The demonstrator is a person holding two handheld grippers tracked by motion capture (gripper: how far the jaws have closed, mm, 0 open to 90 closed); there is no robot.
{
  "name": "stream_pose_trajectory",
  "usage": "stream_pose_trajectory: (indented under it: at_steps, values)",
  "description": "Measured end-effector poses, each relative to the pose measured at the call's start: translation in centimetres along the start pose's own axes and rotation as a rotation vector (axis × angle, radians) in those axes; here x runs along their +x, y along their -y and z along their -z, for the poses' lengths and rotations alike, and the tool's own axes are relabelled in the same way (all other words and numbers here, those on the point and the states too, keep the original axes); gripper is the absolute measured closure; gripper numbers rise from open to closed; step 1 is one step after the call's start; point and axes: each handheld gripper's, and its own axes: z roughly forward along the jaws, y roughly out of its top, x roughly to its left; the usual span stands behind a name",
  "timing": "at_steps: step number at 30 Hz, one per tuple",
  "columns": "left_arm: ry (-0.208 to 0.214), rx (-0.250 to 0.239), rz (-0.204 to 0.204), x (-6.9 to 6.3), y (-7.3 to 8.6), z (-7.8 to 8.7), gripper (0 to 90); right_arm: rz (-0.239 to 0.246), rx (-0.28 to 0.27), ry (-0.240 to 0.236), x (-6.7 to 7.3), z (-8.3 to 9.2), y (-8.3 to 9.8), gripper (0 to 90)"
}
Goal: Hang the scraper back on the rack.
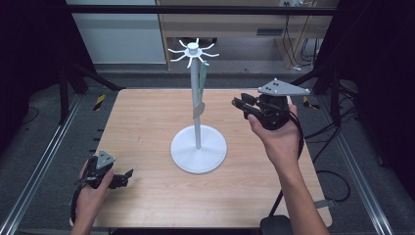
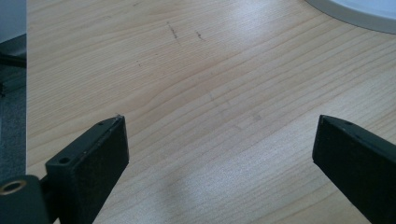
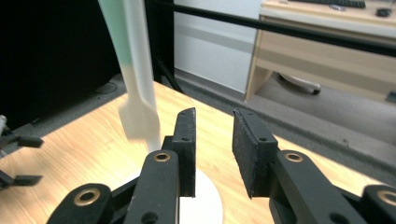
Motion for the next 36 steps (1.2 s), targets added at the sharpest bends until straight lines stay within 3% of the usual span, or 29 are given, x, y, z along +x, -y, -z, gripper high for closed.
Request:
stream_pose_trajectory:
  at_steps: [10, 21, 26, 36]
  values:
    - [-0.006, 0.000, -0.001, 0.0, -0.1, -0.1, 3.2, -0.008, 0.047, 0.050, -1.1, 0.0, 2.6, 63.8]
    - [-0.005, -0.004, -0.001, 0.0, -0.1, -0.1, 3.0, -0.020, 0.072, 0.101, -1.5, -0.3, 4.1, 38.6]
    - [-0.005, -0.001, -0.001, 0.0, 0.0, 0.0, 3.1, -0.027, 0.064, 0.089, -1.8, -0.1, 4.5, 31.0]
    - [-0.006, -0.002, 0.001, 0.0, 0.0, 0.0, 3.1, -0.008, 0.072, 0.147, -2.4, -0.1, 6.4, 19.6]
